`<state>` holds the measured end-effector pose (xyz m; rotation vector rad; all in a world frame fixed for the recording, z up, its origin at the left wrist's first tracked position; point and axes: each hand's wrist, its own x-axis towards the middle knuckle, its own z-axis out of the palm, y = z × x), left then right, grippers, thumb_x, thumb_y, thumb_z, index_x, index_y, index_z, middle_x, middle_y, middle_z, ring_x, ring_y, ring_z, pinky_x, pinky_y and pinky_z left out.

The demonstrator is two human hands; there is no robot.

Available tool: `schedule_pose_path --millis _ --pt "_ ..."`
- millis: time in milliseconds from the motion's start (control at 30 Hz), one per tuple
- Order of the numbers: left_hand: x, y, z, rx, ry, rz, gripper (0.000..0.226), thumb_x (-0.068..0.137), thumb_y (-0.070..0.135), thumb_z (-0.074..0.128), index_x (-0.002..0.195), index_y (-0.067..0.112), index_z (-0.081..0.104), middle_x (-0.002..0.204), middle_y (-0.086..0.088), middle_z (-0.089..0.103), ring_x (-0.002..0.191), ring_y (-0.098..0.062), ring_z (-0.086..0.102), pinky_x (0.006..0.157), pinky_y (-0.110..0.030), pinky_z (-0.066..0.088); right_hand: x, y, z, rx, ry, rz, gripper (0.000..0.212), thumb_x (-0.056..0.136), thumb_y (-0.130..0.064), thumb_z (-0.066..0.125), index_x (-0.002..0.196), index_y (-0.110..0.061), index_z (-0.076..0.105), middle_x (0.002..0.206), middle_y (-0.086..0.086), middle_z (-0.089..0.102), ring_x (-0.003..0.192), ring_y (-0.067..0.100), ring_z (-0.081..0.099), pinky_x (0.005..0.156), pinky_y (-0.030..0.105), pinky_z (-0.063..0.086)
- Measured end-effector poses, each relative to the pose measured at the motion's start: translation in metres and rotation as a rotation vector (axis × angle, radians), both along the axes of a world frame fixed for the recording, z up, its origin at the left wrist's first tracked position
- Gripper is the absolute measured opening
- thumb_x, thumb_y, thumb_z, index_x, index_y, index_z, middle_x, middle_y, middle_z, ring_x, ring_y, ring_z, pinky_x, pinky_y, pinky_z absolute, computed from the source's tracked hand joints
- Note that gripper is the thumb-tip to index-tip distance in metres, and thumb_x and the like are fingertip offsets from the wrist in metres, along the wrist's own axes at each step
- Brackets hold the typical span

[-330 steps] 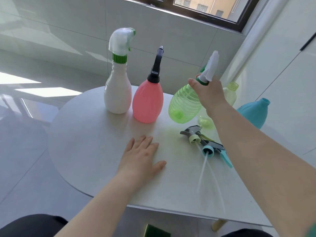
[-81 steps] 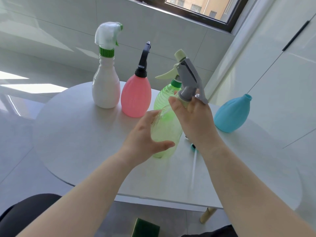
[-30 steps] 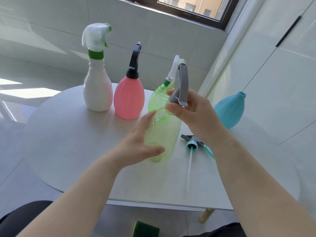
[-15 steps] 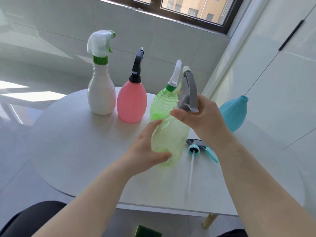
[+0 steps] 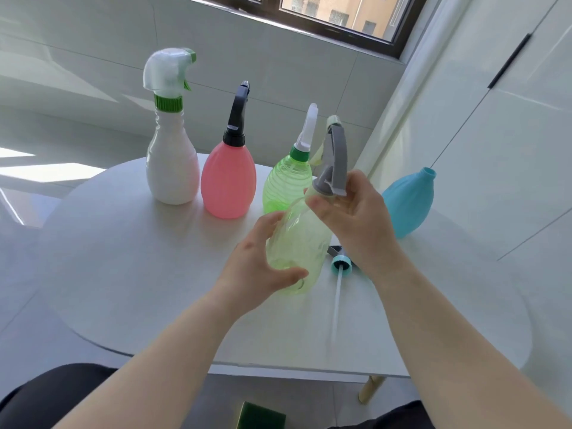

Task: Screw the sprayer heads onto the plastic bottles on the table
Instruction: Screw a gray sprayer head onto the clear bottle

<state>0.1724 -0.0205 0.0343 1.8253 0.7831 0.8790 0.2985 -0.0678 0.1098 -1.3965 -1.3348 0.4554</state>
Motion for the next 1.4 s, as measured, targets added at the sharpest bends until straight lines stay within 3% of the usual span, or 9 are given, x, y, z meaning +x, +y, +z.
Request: schedule_pose_path --millis 167,367,467,700,900,967,1067,1233,1400 --pt "0.001 -0.001 -0.002 -0.022 -0.003 0.008 0.081 0.06 0.015 0.079 0.127 0.025 0.035 0.116 0.014 0.046 0.109 -0.005 0.043 0.072 0.012 0.021 -0.01 0.011 -0.005 0.01 -0.001 -0.149 0.032 0.075 -0.018 0.068 0.073 -0.03 0.037 0.073 -0.016 0.053 0.062 -0.015 0.051 0.06 0.001 0.038" --pt "0.002 -0.002 -0.002 -0.016 0.003 0.002 0.081 0.059 0.014 0.08 0.126 0.025 0.036 0.115 0.013 0.046 0.108 -0.006 0.043 0.072 0.01 0.023 -0.012 0.006 -0.008 -0.074 -0.03 0.0 0.025 0.089 -0.02 0.048 0.112 -0.024 0.042 0.106 -0.007 0.053 0.096 -0.007 0.05 0.084 0.002 0.034" --pt "0.0 -0.001 -0.001 -0.015 0.012 -0.011 0.08 0.058 0.015 0.08 0.126 0.024 0.037 0.114 0.012 0.047 0.108 -0.006 0.043 0.079 -0.005 0.028 -0.008 0.0 -0.003 -0.127 0.013 0.111 0.027 0.09 -0.014 0.044 0.101 -0.039 0.043 0.106 -0.007 0.053 0.103 0.005 0.051 0.094 0.015 0.036" --pt "0.001 -0.001 -0.002 -0.021 0.021 -0.017 0.08 0.06 0.015 0.079 0.126 0.024 0.037 0.114 0.013 0.047 0.109 -0.007 0.043 0.082 -0.008 0.027 0.001 0.001 0.007 -0.115 0.05 0.066 0.027 0.075 -0.009 0.067 0.077 -0.029 0.049 0.083 -0.01 0.058 0.102 0.024 0.062 0.096 0.043 0.047" --pt "0.0 0.001 -0.002 -0.082 -0.01 -0.03 0.082 0.06 0.014 0.079 0.128 0.024 0.034 0.119 0.008 0.047 0.117 -0.01 0.044 0.104 -0.037 0.037 -0.013 0.015 0.001 -0.128 -0.083 -0.149 0.026 0.073 -0.028 0.069 0.09 -0.023 0.05 0.086 -0.009 0.058 0.078 0.005 0.055 0.064 0.003 0.039" --pt "0.0 0.001 -0.002 -0.075 -0.004 -0.039 0.081 0.06 0.014 0.08 0.127 0.027 0.035 0.117 0.011 0.048 0.116 -0.008 0.043 0.104 -0.039 0.037 -0.009 0.009 -0.002 -0.174 -0.078 -0.075 0.026 0.078 -0.028 0.064 0.101 -0.025 0.052 0.102 -0.006 0.06 0.088 0.005 0.054 0.08 0.005 0.041" --pt "0.0 0.002 -0.003 -0.063 -0.011 -0.043 0.076 0.059 0.014 0.08 0.116 0.037 0.036 0.109 0.022 0.049 0.114 -0.008 0.045 0.102 -0.04 0.039 -0.004 -0.005 -0.002 -0.212 0.008 0.109 0.031 0.078 -0.027 0.059 0.103 -0.035 0.044 0.109 -0.013 0.054 0.111 0.01 0.051 0.104 0.035 0.039" --pt "-0.001 0.002 -0.002 -0.056 -0.013 -0.037 0.077 0.058 0.013 0.08 0.116 0.036 0.036 0.105 0.032 0.043 0.11 -0.005 0.044 0.101 -0.036 0.039 0.005 -0.009 0.004 -0.072 0.126 0.169 0.019 0.079 -0.018 0.055 0.092 -0.032 0.057 0.099 -0.006 0.065 0.092 0.0 0.06 0.083 0.011 0.045" --pt "0.0 0.001 -0.003 -0.055 -0.004 -0.034 0.079 0.059 0.014 0.08 0.122 0.032 0.036 0.108 0.023 0.047 0.111 -0.005 0.043 0.101 -0.034 0.038 0.004 -0.002 0.005 0.014 0.111 0.052 0.027 0.072 -0.006 0.069 0.076 -0.028 0.053 0.075 -0.016 0.064 0.078 0.0 0.063 0.083 0.02 0.051"
